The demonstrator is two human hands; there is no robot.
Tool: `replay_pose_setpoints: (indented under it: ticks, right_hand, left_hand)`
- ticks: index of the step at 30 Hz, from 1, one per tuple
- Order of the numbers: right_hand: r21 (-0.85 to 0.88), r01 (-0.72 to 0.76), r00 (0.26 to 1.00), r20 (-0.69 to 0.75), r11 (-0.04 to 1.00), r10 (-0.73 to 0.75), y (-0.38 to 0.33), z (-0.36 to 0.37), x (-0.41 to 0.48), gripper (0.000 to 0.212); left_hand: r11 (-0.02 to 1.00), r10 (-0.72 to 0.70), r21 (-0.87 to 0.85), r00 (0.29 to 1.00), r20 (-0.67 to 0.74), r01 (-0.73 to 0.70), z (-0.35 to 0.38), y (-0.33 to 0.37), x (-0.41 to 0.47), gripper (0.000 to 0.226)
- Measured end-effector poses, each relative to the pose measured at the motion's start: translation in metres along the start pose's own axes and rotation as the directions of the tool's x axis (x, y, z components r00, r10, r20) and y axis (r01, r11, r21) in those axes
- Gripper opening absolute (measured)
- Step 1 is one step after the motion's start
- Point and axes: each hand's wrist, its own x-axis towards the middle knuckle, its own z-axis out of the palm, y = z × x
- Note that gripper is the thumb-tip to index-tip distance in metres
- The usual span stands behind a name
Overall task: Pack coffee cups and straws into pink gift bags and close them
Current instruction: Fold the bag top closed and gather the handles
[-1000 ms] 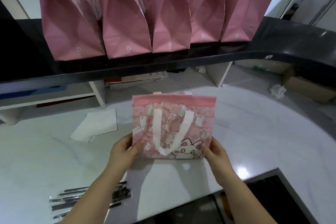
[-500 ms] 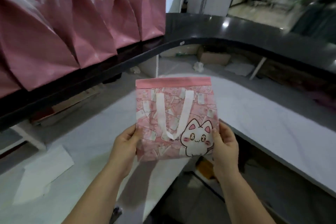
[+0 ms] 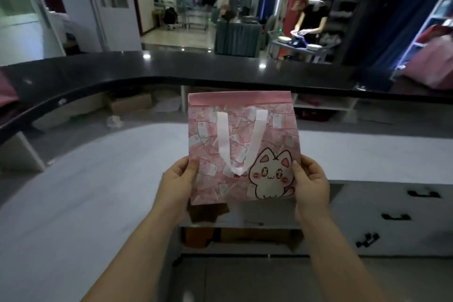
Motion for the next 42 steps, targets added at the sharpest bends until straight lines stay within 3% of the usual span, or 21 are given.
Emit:
replay_pose_setpoints:
  ticks: [4,8,13,18,22,25,29,31,37,42]
  right_hand:
    - [0.019,0.092,0.985,-0.15,0.996,-0.088,-0.034,-0.072,0.04,0.012]
    - [-0.012,0.194,0.941,-0.281,0.981,-0.189,-0.068,-0.153,0.085,0.012]
    - [-0.048,0.255,0.881,-0.4,0.966,-0.253,-0.106,-0.26,0.144,0.007]
    - [-0.099,0.304,0.847,-0.427,0.948,-0.316,-0.142,-0.345,0.21,0.008]
    - [-0.234,0.342,0.826,-0.387,0.91,-0.409,-0.169,-0.395,0.266,0.022]
    - [-0.365,0.334,0.831,-0.321,0.869,-0.454,-0.185,-0.424,0.307,0.048]
    - [-0.672,0.229,0.837,-0.233,0.704,-0.495,-0.194,-0.447,0.366,0.083]
    - [-0.709,0.252,0.847,-0.168,0.659,-0.505,-0.193,-0.448,0.4,0.08]
    - [-0.576,0.247,0.942,-0.045,0.779,-0.332,-0.183,-0.434,0.536,0.072]
    - [-0.556,0.245,0.967,0.086,0.795,-0.238,-0.168,-0.427,0.648,0.067]
  left_hand:
    - [0.999,-0.028,-0.034,0.98,0.198,0.036,0.095,-0.005,0.022,0.02]
    - [1.0,-0.015,0.005,0.942,0.334,0.014,0.203,-0.022,0.039,0.022]
    - [0.999,-0.006,-0.026,0.898,0.439,0.019,0.344,-0.046,0.047,0.021]
    - [0.998,0.015,-0.068,0.884,0.468,0.019,0.47,-0.067,0.059,0.02]
    - [0.992,0.009,-0.115,0.898,0.441,0.047,0.559,-0.075,0.075,0.015]
    - [0.986,0.001,-0.155,0.912,0.41,0.069,0.62,-0.083,0.087,0.011]
    - [0.971,0.032,-0.232,0.925,0.378,0.061,0.694,-0.093,0.112,0.013]
    - [0.96,0.044,-0.275,0.933,0.356,0.06,0.73,-0.097,0.13,0.015]
    - [0.931,0.174,-0.363,0.917,0.36,-0.034,0.824,-0.108,0.213,0.024]
    - [0.926,0.2,-0.369,0.937,0.288,-0.084,0.898,-0.118,0.297,0.015]
